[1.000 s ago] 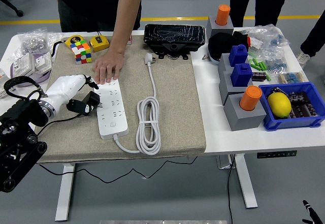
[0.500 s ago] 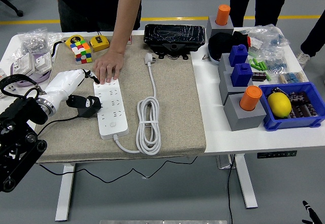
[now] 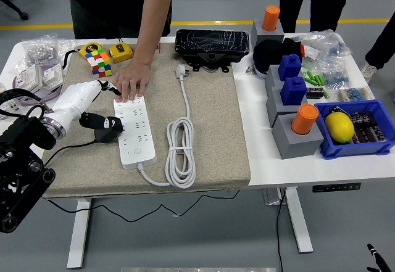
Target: Pick up the plug,place it near the board,insert it into the board,press the button
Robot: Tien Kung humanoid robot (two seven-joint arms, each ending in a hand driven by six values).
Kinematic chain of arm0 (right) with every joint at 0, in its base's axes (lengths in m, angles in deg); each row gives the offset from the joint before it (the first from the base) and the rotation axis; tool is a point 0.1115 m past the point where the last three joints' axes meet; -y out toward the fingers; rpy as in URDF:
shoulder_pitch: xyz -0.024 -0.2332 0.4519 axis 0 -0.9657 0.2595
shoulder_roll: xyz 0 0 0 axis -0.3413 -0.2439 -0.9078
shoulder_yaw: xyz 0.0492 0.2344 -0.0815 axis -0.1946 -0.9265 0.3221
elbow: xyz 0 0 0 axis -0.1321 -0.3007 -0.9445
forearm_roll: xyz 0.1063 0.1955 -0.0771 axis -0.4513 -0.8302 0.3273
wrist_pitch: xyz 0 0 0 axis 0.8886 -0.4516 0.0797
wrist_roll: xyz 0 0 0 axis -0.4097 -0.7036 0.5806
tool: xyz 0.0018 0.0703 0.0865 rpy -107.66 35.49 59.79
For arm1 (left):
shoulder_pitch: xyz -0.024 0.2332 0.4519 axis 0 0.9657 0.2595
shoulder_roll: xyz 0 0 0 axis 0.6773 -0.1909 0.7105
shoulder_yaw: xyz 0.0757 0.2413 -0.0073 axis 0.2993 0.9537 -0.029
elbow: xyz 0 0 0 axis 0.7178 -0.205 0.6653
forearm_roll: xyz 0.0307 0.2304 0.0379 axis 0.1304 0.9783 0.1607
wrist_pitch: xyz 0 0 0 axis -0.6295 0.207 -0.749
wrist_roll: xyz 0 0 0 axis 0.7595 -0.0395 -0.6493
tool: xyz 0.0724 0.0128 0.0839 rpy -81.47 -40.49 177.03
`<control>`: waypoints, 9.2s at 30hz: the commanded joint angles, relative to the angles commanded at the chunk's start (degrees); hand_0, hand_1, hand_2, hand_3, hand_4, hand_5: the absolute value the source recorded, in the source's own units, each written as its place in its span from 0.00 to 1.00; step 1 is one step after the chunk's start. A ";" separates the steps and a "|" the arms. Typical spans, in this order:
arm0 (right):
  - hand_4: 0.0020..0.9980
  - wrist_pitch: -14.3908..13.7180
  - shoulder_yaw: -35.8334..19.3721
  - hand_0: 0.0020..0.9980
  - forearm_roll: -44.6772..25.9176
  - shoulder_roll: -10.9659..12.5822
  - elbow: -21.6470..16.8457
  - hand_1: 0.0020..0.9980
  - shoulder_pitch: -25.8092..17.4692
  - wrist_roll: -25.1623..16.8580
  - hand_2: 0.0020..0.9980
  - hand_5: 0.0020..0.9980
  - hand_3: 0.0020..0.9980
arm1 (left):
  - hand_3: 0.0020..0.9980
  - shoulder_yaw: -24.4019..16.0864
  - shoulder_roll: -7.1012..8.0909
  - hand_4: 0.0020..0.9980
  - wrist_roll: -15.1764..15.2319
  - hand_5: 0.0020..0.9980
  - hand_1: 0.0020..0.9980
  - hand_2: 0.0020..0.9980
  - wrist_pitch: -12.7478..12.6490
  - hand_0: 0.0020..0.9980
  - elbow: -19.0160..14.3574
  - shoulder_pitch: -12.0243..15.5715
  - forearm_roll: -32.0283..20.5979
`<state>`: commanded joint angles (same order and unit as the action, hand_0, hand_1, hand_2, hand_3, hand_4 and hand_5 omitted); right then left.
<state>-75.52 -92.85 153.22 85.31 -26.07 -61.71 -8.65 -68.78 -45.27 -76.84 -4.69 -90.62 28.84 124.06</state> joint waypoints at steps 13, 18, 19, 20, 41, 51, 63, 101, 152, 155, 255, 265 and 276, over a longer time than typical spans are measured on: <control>1.00 0.03 -0.19 0.82 0.10 -0.20 0.00 0.76 -0.22 -0.06 0.75 1.00 0.79 | 0.82 -9.39 -8.31 1.00 -2.03 0.82 0.85 0.82 -15.37 0.76 -9.31 8.23 -9.20; 1.00 0.07 -0.37 0.82 0.21 -0.23 0.00 0.76 -0.38 -0.11 0.75 1.00 0.79 | 0.85 -8.83 -9.53 1.00 -12.89 1.00 0.88 0.85 -19.53 0.82 -17.75 14.53 -5.39; 1.00 0.04 -0.53 0.82 0.23 -0.24 0.00 0.76 -0.36 -0.12 0.75 1.00 0.79 | 0.85 -8.18 -9.30 1.00 -15.47 1.00 0.88 0.85 -19.16 0.82 -19.64 16.06 -4.28; 1.00 0.03 -0.57 0.82 0.21 -0.24 0.00 0.76 -0.34 -0.14 0.75 1.00 0.79 | 0.81 -7.75 -9.13 1.00 -17.79 1.00 0.87 0.83 -18.62 0.82 -21.25 17.33 -3.24; 1.00 0.02 -0.56 0.82 0.22 -0.09 0.00 0.76 -0.50 -0.18 0.75 1.00 0.79 | 0.80 0.67 -7.89 1.00 -25.76 1.00 0.87 0.83 -7.65 0.86 -24.80 21.15 0.68; 1.00 0.01 -0.54 0.82 0.16 -0.02 0.00 0.76 -0.45 -0.17 0.75 1.00 0.79 | 0.80 -0.41 -8.10 1.00 -24.47 1.00 0.87 0.83 -7.45 0.88 -21.45 20.74 1.05; 1.00 0.03 -0.34 0.82 0.04 -0.04 0.00 0.76 -0.41 -0.19 0.75 1.00 0.78 | 0.80 -1.29 -8.36 1.00 -24.07 1.00 0.88 0.84 -7.41 0.88 -18.72 20.63 0.97; 1.00 -0.01 -0.21 0.82 -0.26 0.29 0.00 0.76 -0.01 -0.26 0.75 1.00 0.78 | 0.80 4.83 -4.25 1.00 -23.30 1.00 0.88 0.83 -5.93 0.89 -17.43 13.50 0.24; 1.00 0.00 -0.58 0.82 -0.01 0.58 0.00 0.76 0.07 -0.20 0.75 1.00 0.78 | 0.81 8.17 -2.90 1.00 -23.05 1.00 0.88 0.83 -4.55 0.91 -15.86 10.32 -0.09; 1.00 -0.01 -0.47 0.82 -0.14 0.60 0.00 0.76 0.16 -0.22 0.75 1.00 0.78 | 0.81 8.20 -2.73 1.00 -23.10 1.00 0.88 0.83 -4.53 0.91 -16.26 10.23 0.09; 1.00 -0.08 -0.83 0.82 -0.23 0.71 0.00 0.76 0.18 -0.20 0.75 1.00 0.78 | 0.75 7.27 -2.10 0.66 -23.09 0.00 0.05 0.15 14.86 0.18 -25.97 13.56 6.52; 1.00 -0.10 -0.64 0.82 -0.37 0.63 0.00 0.76 0.28 -0.27 0.75 1.00 0.78 | 0.74 6.69 -2.38 0.66 -22.93 0.00 0.05 0.15 15.11 0.18 -25.97 13.78 6.74; 1.00 -0.12 -0.77 0.82 -0.28 0.56 0.00 0.76 0.01 -0.16 0.75 1.00 0.78 | 0.75 6.44 -2.67 0.65 -21.87 0.00 0.06 0.15 13.79 0.18 -25.95 14.32 6.03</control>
<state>-75.64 -93.61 152.94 85.87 -26.07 -61.70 -8.81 -62.34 -47.93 -98.71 9.11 -116.57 43.16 130.09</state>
